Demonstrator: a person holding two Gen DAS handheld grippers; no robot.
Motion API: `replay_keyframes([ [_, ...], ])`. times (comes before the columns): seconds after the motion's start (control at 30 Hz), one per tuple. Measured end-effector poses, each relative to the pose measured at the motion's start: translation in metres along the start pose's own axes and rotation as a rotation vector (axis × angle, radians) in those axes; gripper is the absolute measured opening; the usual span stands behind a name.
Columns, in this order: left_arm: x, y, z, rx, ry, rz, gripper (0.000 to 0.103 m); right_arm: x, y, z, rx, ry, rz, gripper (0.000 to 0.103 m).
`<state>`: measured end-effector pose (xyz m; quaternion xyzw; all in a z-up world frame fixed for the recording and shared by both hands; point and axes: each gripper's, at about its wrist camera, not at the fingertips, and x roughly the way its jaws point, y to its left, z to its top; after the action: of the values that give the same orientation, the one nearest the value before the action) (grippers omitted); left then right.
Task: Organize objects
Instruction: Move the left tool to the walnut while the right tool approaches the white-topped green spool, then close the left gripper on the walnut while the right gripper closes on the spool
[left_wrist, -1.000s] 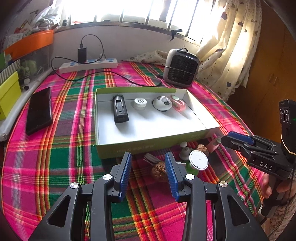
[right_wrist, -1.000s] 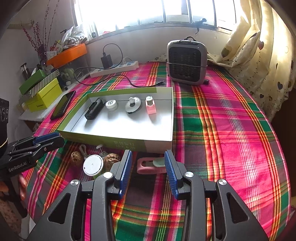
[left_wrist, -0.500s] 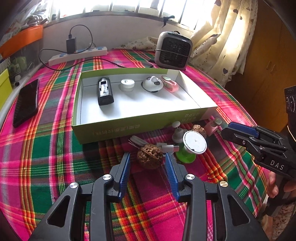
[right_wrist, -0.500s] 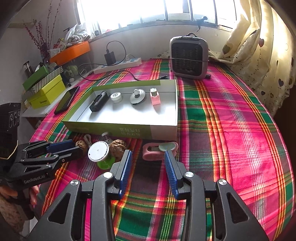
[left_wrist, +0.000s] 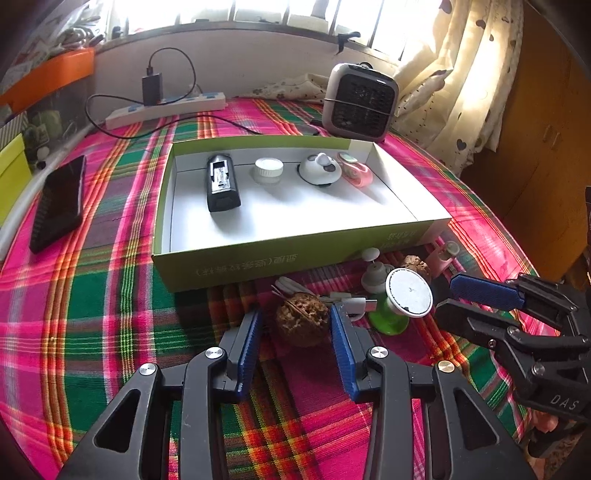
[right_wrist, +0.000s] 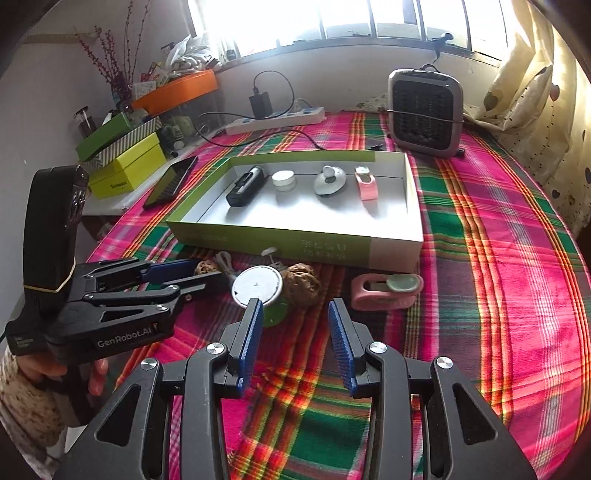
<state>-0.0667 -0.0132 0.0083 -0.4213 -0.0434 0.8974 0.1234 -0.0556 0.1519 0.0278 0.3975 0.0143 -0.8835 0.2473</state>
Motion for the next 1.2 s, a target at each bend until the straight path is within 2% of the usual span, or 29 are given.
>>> replay_keyframes([
  [0.23, -0.004, 0.011, -0.003, -0.021, -0.005, 0.014, 0.033, 0.01, 0.017, 0.002, -0.036, 0.015, 0.039, 0.038],
  [0.53, -0.004, 0.015, -0.002, -0.028, -0.003, -0.004, 0.033, 0.021, 0.022, 0.008, -0.046, 0.019, 0.014, 0.039],
  [0.6, -0.004, 0.015, -0.001, -0.031, 0.0, -0.014, 0.033, 0.025, 0.022, 0.009, -0.044, 0.026, 0.008, 0.047],
  [0.63, -0.003, 0.015, -0.001, -0.032, 0.001, -0.019, 0.033, 0.026, 0.023, 0.009, -0.044, 0.029, 0.006, 0.047],
  [1.2, -0.001, 0.015, 0.003, -0.03, 0.003, -0.015, 0.031, 0.034, 0.017, 0.011, -0.006, 0.025, -0.002, 0.047],
])
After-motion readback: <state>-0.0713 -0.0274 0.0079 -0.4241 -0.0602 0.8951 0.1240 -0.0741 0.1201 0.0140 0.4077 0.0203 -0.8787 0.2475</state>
